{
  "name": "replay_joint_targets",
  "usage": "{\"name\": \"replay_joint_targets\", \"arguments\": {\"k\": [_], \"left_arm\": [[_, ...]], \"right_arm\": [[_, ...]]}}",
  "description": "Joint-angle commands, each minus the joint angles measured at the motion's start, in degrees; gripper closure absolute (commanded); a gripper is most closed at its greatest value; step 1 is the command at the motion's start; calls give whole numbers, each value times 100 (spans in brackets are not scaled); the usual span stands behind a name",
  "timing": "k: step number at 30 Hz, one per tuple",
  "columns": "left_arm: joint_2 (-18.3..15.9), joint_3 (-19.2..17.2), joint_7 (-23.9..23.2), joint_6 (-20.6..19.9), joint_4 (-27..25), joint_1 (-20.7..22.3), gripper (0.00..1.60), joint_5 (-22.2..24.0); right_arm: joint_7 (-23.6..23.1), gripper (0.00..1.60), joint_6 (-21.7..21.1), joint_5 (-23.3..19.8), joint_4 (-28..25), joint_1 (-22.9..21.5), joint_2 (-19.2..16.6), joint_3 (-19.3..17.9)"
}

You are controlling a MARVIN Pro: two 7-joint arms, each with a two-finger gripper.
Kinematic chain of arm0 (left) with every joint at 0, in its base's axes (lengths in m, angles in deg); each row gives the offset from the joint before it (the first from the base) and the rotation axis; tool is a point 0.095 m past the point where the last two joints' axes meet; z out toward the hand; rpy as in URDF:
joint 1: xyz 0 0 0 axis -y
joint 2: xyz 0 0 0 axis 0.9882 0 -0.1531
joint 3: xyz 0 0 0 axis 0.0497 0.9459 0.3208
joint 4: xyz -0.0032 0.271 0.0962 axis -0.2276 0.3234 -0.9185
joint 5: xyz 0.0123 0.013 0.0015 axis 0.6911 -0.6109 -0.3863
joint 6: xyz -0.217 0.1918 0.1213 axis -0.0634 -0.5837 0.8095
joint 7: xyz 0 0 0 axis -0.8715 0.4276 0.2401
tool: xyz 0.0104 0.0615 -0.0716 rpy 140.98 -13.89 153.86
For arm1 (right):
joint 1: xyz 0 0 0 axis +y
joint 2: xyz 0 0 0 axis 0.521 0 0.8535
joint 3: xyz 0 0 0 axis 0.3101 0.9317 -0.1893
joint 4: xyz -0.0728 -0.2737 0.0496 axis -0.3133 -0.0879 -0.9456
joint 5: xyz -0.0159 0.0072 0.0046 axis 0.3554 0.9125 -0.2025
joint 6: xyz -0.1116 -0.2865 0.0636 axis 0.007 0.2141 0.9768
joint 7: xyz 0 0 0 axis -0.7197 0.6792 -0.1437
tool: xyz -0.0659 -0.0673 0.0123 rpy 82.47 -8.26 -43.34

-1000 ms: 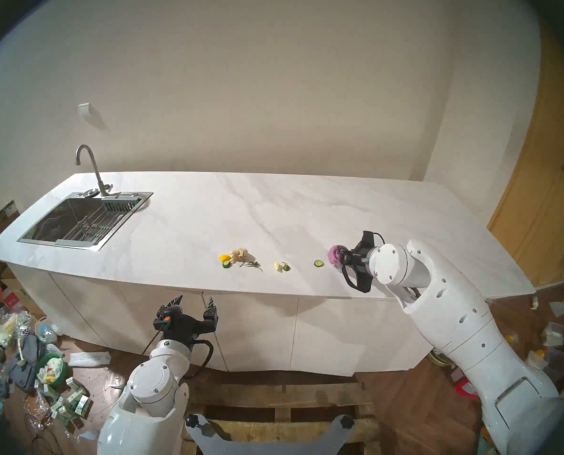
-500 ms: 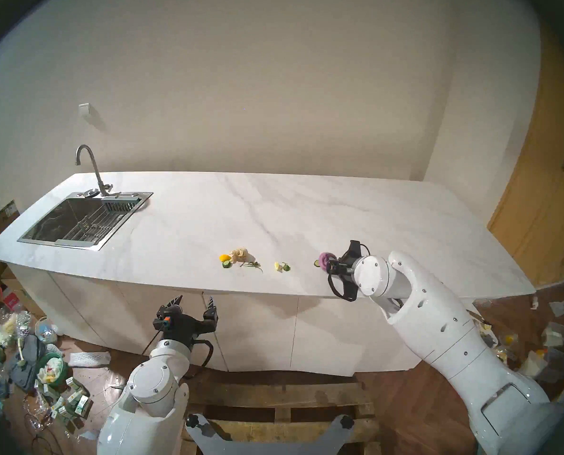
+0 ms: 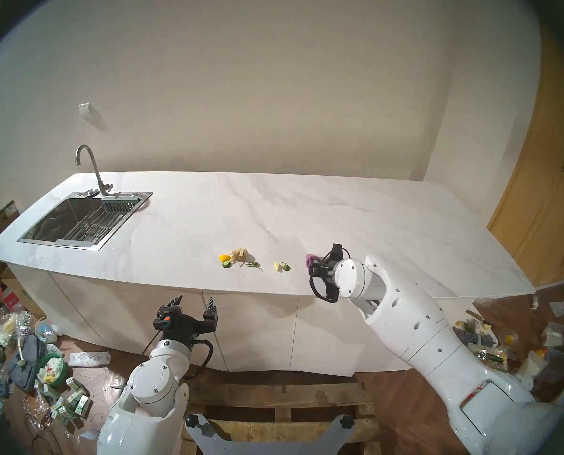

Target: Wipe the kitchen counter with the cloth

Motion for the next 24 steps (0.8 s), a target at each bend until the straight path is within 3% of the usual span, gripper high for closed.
{"name": "replay_joint_targets", "arguments": {"k": [1,8,13,19,21,24], "left_arm": [[3,11,-11,38,-145,38,0,1],[2,12,-11,38,-146,37,0,2],[1,12,-11,38,-150,35,0,3],[1,13,-9,38,-146,38,0,3],[1,13,-9,38,-144,38,0,3],[1,13,-7,39,-139,41,0,3]], "right_arm": [[210,160,25,78,5,-404,598,180],[234,160,4,91,-23,-417,884,420],[240,160,-306,230,-163,-400,1048,587],[500,160,-633,336,11,-488,1582,759],[530,160,-680,234,-12,-570,1498,912],[638,160,-730,268,205,-696,1831,1025]]}}
